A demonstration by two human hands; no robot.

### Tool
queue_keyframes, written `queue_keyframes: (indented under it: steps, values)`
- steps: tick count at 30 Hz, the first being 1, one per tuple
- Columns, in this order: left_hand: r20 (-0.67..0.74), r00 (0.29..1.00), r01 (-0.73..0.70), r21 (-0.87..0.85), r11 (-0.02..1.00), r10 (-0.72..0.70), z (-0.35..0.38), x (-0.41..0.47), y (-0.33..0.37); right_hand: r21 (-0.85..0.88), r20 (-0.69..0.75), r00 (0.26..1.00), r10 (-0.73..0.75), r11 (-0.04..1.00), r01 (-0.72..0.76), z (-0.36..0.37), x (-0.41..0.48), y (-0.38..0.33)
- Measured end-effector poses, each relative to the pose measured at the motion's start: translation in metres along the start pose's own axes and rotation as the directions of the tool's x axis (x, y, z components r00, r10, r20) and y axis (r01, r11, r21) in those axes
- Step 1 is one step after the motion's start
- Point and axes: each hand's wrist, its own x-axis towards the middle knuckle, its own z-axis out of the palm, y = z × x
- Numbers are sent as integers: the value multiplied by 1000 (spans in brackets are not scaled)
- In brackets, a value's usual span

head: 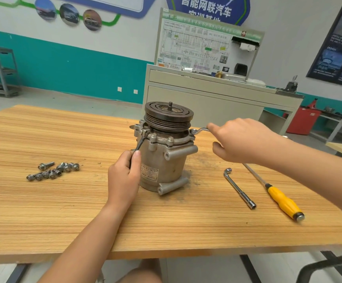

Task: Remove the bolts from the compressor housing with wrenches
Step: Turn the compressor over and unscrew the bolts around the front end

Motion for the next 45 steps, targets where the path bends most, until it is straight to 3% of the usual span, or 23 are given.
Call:
queue_keyframes:
  steps: [6, 8, 11, 15, 18, 20, 23, 25, 31, 45]
  values:
    - [3, 1000, -18, 9, 1000, 18, 0, 0, 0, 9, 5, 997, -78, 997, 78, 25, 16, 35]
    - [1, 1000, -22, 12, 1000, 22, 0, 0, -1, 4, -81, 995, -60, 998, 61, 39, 25, 39]
    - [-9, 1000, -23, 16, 1000, 23, 0, 1, -3, 132, -194, 981, 2, 991, 24, 60, 40, 31]
    - [-14, 999, -34, 10, 999, 34, 1, 1, -3, 362, -459, 881, 112, 929, 71, 76, 60, 4]
    - [-11, 999, -37, 13, 999, 38, 0, 0, -3, 464, -405, 904, 137, 883, 74, 79, 73, -7]
    - [-10, 999, -34, 11, 999, 34, 0, 0, -2, 490, -373, 901, 221, 871, -11, 80, 72, -2]
    - [-16, 1000, -24, 9, 1000, 24, 1, 0, -2, 702, -286, 823, 491, 692, -169, 68, 56, 12]
    - [-15, 1000, -25, 10, 1000, 25, 1, 0, -2, 755, -252, 787, 562, 624, -204, 57, 36, 16]
    - [-13, 999, -31, 23, 999, 31, 0, 0, 0, 406, -43, 909, 415, 838, -363, 26, -15, -6]
    - [4, 1000, -6, -1, 1000, 6, 0, 0, -1, 21, 103, 967, 235, 971, -238, -14, -2, -49]
